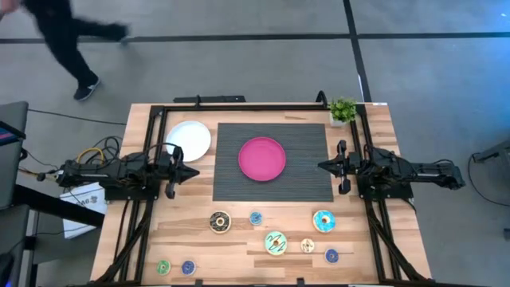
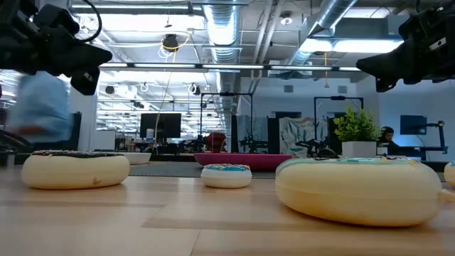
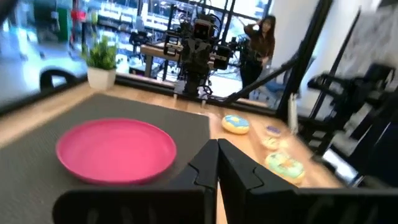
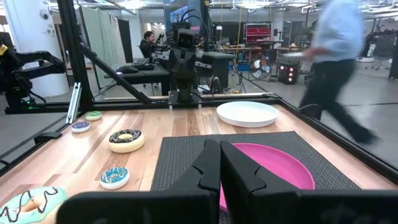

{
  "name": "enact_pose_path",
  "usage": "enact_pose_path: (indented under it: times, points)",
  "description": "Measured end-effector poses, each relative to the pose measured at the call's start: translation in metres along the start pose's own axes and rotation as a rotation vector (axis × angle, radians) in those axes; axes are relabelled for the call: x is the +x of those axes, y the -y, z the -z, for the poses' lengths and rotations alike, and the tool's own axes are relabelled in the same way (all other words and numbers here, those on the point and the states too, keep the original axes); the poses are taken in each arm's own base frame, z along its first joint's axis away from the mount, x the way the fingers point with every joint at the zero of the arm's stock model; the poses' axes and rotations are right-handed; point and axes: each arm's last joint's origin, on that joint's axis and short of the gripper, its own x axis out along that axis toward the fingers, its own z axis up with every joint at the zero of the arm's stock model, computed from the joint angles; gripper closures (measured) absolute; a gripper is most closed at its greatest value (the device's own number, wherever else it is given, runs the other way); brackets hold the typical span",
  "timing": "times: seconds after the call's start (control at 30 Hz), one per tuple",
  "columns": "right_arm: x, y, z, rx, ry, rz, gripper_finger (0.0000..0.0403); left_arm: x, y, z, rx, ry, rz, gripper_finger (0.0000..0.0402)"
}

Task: Pick & Place donuts
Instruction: Put the big black donut on the pink plate

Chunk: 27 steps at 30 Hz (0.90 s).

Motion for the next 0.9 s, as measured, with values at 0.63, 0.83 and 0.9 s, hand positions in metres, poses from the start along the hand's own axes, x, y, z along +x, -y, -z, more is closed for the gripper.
enact_pose_path:
  times: [0.63,0.83,0.9]
  points:
    - [0.0000,0.0000,-0.0001,0.000,0.000,0.000,0.0403,-0.0011,-0.0062,-0.0053,-0.246,0.136,-0.228,0.0402]
    - [0.0000,0.0000,0.0001,0.000,-0.001,0.000,0.0403,-0.0018,-0.0078,-0.0076,-0.216,0.178,-0.294,0.0402]
    - [0.0000,0.0000,-0.0001,0.000,0.000,0.000,0.0403,-0.0018,-0.0078,-0.0076,-0.158,0.169,-0.299,0.0402]
